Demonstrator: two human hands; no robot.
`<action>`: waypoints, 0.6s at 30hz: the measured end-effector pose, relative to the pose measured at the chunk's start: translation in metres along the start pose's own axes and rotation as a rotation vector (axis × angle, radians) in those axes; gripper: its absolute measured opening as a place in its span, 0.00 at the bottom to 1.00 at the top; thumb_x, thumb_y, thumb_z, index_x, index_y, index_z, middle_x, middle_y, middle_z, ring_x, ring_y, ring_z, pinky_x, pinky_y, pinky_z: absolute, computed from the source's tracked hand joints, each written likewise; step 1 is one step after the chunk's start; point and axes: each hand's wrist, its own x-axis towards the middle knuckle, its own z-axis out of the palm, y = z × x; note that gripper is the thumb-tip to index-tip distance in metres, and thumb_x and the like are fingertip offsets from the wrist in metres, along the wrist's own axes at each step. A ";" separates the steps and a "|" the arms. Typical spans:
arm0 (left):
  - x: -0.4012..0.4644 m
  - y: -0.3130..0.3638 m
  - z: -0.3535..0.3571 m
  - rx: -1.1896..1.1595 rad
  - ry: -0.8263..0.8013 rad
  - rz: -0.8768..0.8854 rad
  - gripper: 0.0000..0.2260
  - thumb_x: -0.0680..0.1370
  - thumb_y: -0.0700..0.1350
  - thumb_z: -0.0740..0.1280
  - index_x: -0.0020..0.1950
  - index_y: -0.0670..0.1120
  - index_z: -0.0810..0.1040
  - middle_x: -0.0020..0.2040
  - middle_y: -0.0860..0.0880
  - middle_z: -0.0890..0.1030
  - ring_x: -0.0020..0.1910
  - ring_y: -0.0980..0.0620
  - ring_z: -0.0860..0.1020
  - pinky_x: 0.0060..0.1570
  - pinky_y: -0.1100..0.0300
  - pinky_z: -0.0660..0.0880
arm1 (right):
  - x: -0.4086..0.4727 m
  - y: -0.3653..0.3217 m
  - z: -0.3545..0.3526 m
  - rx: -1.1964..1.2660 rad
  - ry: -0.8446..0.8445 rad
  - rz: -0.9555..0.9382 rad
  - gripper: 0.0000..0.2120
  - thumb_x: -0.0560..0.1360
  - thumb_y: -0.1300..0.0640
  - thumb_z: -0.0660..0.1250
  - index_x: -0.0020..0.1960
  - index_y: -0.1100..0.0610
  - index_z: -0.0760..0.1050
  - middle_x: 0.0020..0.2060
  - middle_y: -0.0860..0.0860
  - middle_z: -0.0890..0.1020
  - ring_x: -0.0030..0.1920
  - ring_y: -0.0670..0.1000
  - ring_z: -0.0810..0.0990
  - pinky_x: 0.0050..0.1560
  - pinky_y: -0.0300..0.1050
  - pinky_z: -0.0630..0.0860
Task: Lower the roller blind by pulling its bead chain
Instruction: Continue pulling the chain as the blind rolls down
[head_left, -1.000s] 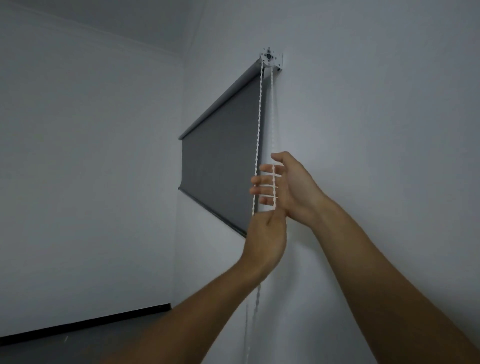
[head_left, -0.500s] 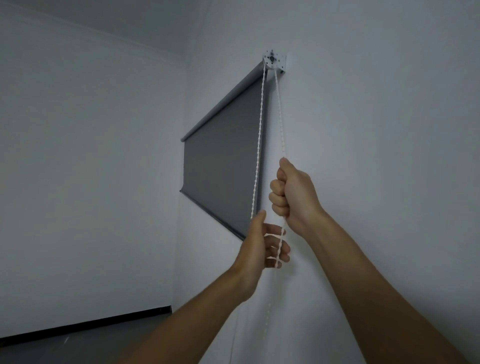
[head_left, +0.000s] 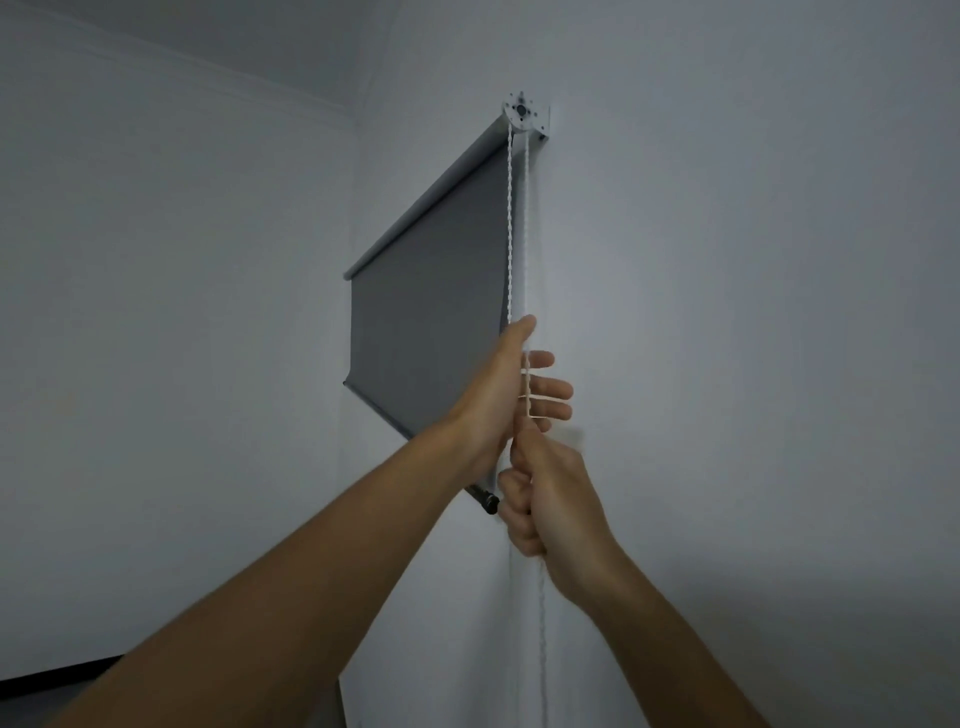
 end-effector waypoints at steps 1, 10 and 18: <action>0.001 0.003 0.002 0.013 -0.013 -0.004 0.23 0.75 0.65 0.62 0.53 0.45 0.77 0.33 0.48 0.83 0.31 0.49 0.81 0.32 0.58 0.77 | -0.005 0.005 0.002 0.004 -0.022 0.005 0.27 0.83 0.43 0.55 0.27 0.48 0.62 0.23 0.48 0.62 0.20 0.45 0.58 0.22 0.36 0.55; -0.002 0.003 0.009 0.060 0.112 0.037 0.18 0.82 0.49 0.58 0.32 0.52 0.58 0.26 0.52 0.58 0.22 0.54 0.54 0.19 0.64 0.54 | -0.005 0.014 -0.009 0.047 0.009 0.068 0.22 0.81 0.48 0.49 0.36 0.58 0.72 0.24 0.53 0.74 0.24 0.51 0.71 0.28 0.43 0.68; -0.024 -0.011 0.015 0.115 0.186 0.106 0.17 0.79 0.50 0.59 0.41 0.39 0.78 0.33 0.41 0.75 0.30 0.46 0.74 0.32 0.52 0.75 | 0.036 -0.027 -0.023 0.161 -0.002 0.044 0.22 0.80 0.45 0.53 0.51 0.61 0.78 0.36 0.59 0.79 0.31 0.53 0.79 0.31 0.45 0.76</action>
